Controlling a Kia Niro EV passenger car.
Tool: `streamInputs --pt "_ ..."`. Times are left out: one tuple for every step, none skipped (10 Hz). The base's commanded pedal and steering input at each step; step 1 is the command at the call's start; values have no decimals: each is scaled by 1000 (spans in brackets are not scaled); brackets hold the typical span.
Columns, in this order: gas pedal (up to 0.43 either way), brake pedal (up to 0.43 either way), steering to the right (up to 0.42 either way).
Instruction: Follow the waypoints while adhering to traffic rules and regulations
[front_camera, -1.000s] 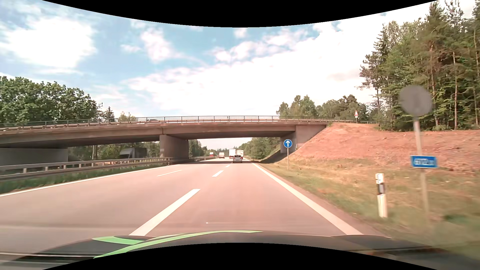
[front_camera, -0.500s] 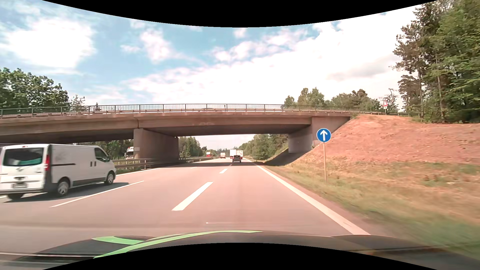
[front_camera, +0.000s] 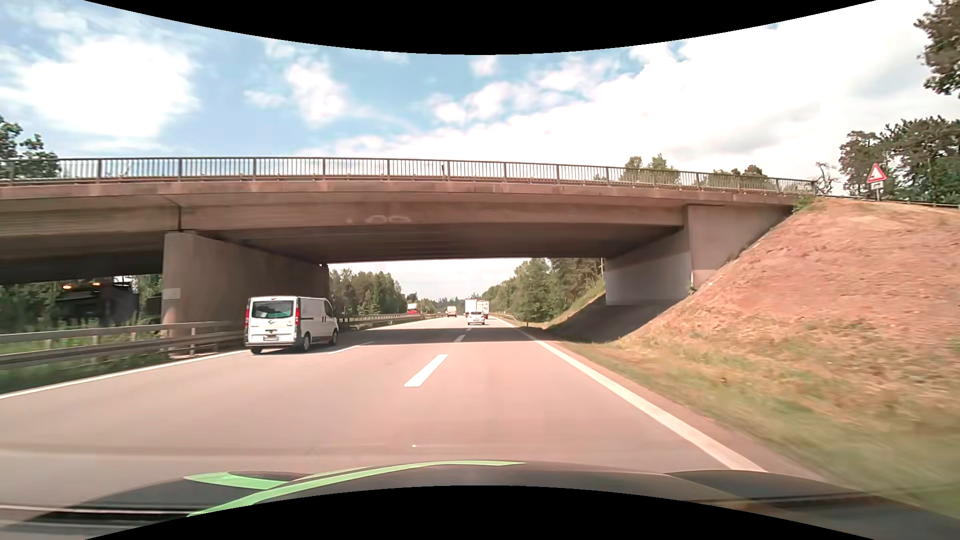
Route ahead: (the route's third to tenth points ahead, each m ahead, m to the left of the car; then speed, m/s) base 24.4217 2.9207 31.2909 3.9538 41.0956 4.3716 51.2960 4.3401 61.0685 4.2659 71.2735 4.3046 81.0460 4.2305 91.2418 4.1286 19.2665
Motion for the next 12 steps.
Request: streamInputs --pt "331 0 -10" --pt "331 0 -10" --pt "331 0 -10" --pt "331 0 -10" --pt "331 0 -10" --pt "331 0 -10" --pt "331 0 -10" --pt "331 0 -9" --pt "331 0 -9" --pt "331 0 -9" --pt "331 0 -8" --pt "331 0 -6"
